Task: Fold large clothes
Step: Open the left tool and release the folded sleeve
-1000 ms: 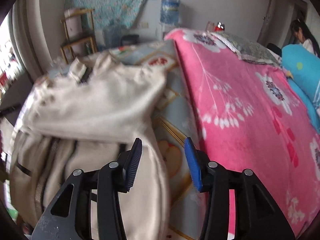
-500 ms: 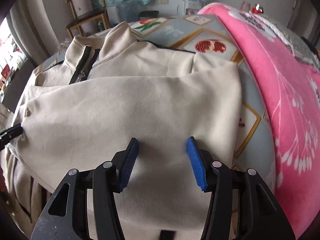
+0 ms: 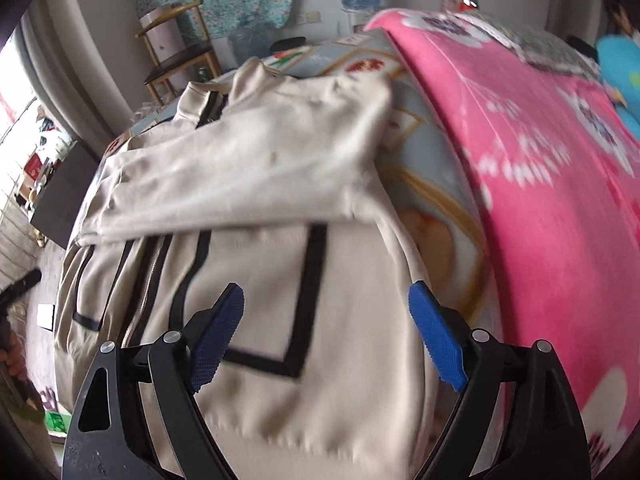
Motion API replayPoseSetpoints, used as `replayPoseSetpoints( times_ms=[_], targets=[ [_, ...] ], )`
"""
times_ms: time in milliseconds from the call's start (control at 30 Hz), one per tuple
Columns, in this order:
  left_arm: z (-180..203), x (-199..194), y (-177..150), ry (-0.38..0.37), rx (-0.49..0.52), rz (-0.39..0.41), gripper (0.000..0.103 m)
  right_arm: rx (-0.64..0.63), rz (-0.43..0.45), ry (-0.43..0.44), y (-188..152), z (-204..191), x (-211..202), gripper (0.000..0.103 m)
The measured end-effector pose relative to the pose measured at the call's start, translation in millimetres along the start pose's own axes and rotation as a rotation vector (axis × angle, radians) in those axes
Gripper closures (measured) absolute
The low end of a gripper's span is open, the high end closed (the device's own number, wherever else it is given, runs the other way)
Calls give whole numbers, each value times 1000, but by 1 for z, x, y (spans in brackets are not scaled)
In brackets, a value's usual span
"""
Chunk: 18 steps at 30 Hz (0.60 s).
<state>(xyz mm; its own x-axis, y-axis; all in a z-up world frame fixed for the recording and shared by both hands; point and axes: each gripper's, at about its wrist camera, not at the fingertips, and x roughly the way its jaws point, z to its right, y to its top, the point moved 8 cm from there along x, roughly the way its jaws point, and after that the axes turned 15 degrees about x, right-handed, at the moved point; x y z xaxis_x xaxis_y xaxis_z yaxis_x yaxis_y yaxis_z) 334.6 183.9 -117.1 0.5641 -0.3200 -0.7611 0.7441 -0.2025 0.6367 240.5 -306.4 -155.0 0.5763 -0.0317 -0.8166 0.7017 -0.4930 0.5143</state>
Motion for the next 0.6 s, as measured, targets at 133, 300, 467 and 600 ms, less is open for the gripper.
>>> replayPoseSetpoints(
  times_ms=[133,300,467,600],
  targets=[
    [1,-18,-45,4,-8,-12,42,65,-6,0,-22,20,-15,22],
    [21,-18,-83,-13,26,-26,51,92,5,-15,-37,38,-26,22],
    [29,-12,-99,-10,8,-8,64,132,-20,-22,-66,54,-30,22],
    [29,-9,-95,-98,-56,17,72,166,-45,-32,-92,68,-30,22]
  ],
)
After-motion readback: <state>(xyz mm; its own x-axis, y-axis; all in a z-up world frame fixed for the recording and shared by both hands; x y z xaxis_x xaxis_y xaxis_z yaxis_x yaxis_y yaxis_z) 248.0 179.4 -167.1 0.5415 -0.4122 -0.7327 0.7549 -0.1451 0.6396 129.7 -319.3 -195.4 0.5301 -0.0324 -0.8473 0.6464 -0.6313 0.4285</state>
